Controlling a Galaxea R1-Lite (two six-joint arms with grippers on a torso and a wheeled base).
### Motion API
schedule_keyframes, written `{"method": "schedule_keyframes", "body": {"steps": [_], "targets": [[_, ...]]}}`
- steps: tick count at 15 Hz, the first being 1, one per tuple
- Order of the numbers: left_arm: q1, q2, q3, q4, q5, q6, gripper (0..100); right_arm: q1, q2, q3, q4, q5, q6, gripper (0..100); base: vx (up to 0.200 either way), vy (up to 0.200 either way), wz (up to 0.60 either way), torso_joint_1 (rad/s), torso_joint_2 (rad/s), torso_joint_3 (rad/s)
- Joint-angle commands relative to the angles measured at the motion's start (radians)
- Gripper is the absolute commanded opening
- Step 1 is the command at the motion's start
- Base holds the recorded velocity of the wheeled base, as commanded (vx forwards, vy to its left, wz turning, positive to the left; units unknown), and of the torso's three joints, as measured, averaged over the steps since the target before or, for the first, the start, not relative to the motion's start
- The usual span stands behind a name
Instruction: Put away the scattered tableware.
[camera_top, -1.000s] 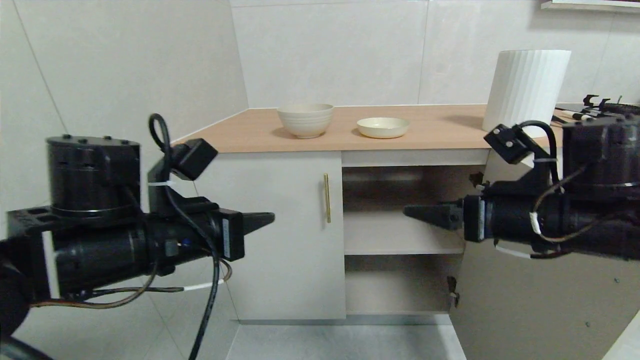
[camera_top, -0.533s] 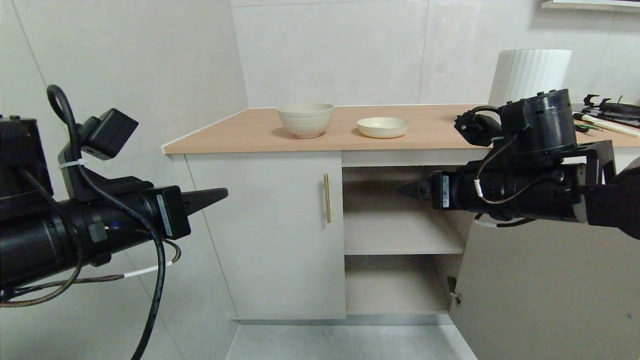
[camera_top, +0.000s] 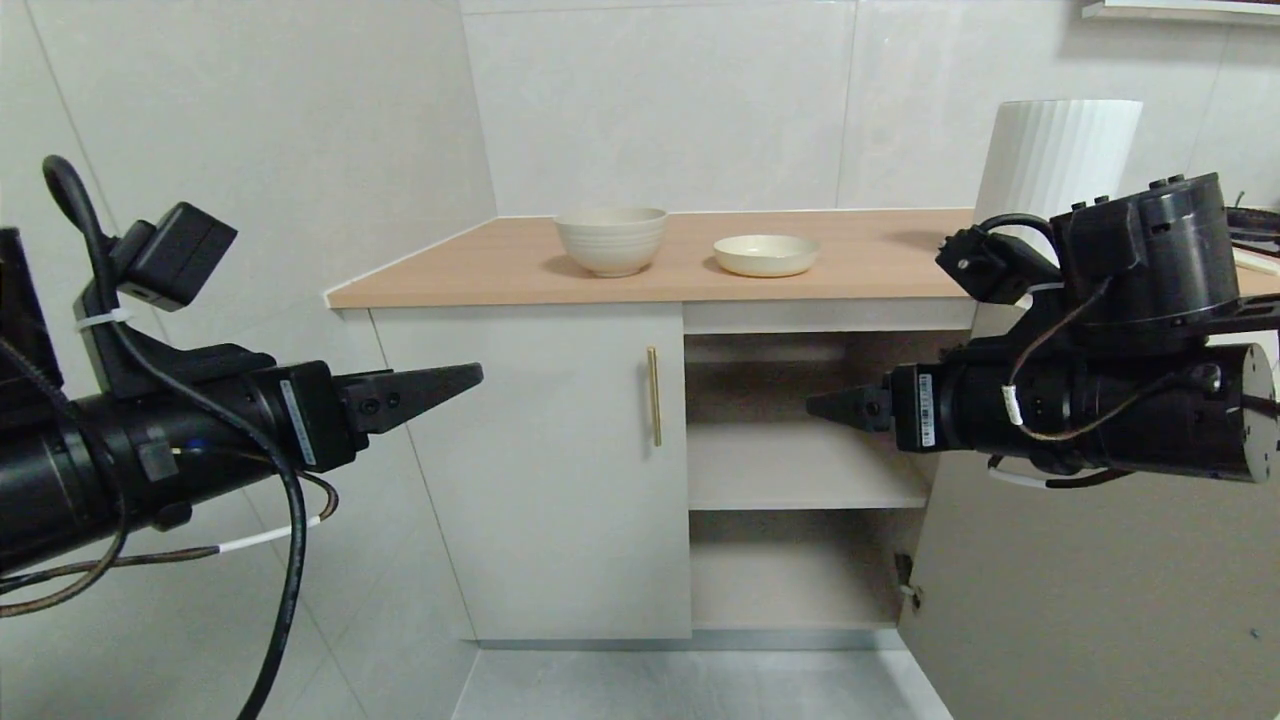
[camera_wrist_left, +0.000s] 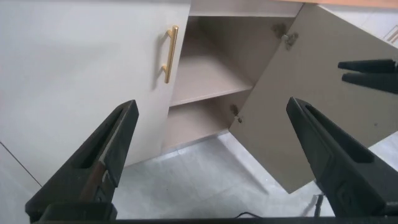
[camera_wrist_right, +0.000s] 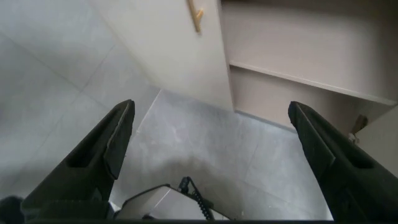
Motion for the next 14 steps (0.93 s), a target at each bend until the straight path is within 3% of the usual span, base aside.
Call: {"method": "schedule_keyframes", "body": {"steps": [1,7,14], "targets": [[0.0,-0.005,-0.003,0.0,0.002,-0.001,100,0.005,-0.01,0.0,-0.001,0.0,-0.001,100,0.0,0.0,0.0,0.0,0.0,0.0],[0.006,-0.014,-0.013,0.006,0.0,-0.001,100,0.005,-0.027,-0.002,0.001,0.0,-0.001,100,0.0,0.0,0.0,0.0,0.0,0.0],[0.043,-0.008,-0.035,0.009,-0.001,-0.03,100,0.005,-0.036,0.0,0.004,0.003,-0.001,100,0.2,0.0,0.0,0.005,0.0,0.002]]}}
